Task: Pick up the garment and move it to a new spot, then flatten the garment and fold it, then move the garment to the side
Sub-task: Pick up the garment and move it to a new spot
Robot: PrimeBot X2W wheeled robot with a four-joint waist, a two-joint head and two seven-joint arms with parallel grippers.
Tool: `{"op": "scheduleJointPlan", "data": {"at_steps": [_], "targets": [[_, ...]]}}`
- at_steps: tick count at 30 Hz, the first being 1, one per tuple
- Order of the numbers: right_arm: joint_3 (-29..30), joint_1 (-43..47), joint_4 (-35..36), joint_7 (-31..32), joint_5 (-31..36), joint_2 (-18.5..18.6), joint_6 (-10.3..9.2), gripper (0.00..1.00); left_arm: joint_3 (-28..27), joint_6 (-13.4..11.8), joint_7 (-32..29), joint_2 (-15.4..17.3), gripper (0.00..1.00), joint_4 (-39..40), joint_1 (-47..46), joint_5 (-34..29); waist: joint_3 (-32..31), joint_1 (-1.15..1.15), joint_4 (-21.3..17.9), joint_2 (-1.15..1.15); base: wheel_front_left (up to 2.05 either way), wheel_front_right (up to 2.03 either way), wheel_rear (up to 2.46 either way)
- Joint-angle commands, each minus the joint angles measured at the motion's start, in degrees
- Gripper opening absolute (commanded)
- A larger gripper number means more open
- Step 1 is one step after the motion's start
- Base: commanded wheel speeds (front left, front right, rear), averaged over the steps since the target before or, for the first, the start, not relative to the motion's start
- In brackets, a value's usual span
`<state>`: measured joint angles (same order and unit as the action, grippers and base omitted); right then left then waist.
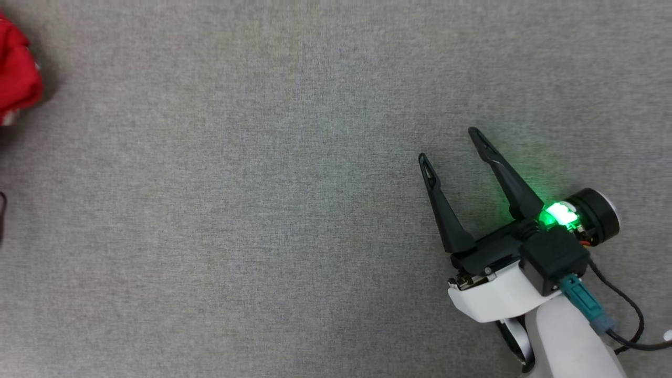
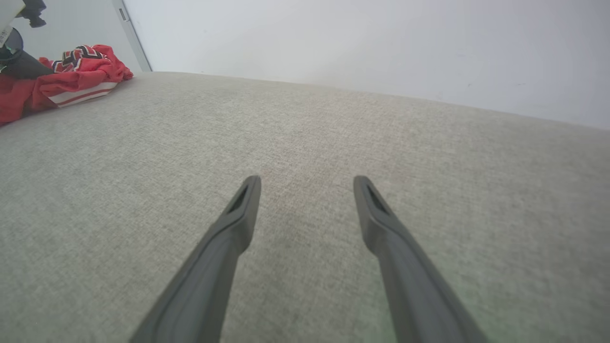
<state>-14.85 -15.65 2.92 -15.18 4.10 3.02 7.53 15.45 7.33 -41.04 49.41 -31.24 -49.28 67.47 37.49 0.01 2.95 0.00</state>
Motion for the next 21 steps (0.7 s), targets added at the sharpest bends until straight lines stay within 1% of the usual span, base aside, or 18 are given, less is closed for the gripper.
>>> {"op": "scheduleJointPlan", "data": {"at_steps": [1, 3, 7, 9, 11, 13, 18, 21], "targets": [[0.2, 0.5, -0.9, 0.0, 0.0, 0.2, -0.08, 1.00, 1.4, 0.2, -0.1, -2.1, 0.00, 0.4, 1.9, 0.6, -1.1, -0.01, -0.2, 0.00, 0.00, 0.00, 0.00], [0.2, 0.4, -1.0, 0.0, -0.4, 0.1, -0.08, 1.00, 1.8, 0.2, 2.2, -1.4, 0.00, 1.9, 2.9, 1.3, -2.7, -0.01, -0.5, 0.00, 0.00, 0.00, 0.00], [0.9, 1.2, -2.0, 0.0, -1.3, -0.1, -0.06, 1.00, 4.2, 0.1, 4.7, -0.4, 0.00, 8.5, 7.1, 5.0, -7.1, -0.01, -1.3, 0.00, 0.00, 0.00, 0.00], [1.4, 1.9, -2.4, 0.0, -1.9, -0.1, -0.06, 1.00, 5.5, 0.1, 6.5, 0.5, 0.00, 12.1, 9.2, 5.9, -9.3, -0.01, -1.6, 0.00, 0.00, 0.00, 0.00], [1.9, 2.4, -2.8, 0.0, -2.4, -0.1, -0.06, 1.00, 7.4, 0.1, 8.6, 0.7, 0.00, 15.3, 11.3, 6.0, -11.6, -0.01, -2.0, 0.00, 0.00, 0.00, 0.00], [2.3, 3.1, -3.2, 0.0, -3.2, -0.2, -0.06, 1.00, 9.2, 0.1, 10.8, 0.2, 0.00, 18.3, 13.3, 6.4, -13.8, -0.01, -2.5, 0.00, 0.00, 0.00, 0.00], [3.9, 4.5, -3.5, 0.0, -4.8, -0.2, -0.06, 1.00, 13.4, 0.1, 16.3, -2.8, 0.00, 23.9, 16.0, 6.1, -18.3, -0.01, -3.8, 0.00, 0.00, 0.00, 0.00], [4.6, 5.5, -3.6, 0.0, -5.6, -0.2, -0.06, 1.00, 16.6, 0.1, 19.4, -6.6, 0.00, 25.7, 16.4, 4.3, -20.5, -0.01, -4.9, 0.00, 0.00, 0.00, 0.00]]}}
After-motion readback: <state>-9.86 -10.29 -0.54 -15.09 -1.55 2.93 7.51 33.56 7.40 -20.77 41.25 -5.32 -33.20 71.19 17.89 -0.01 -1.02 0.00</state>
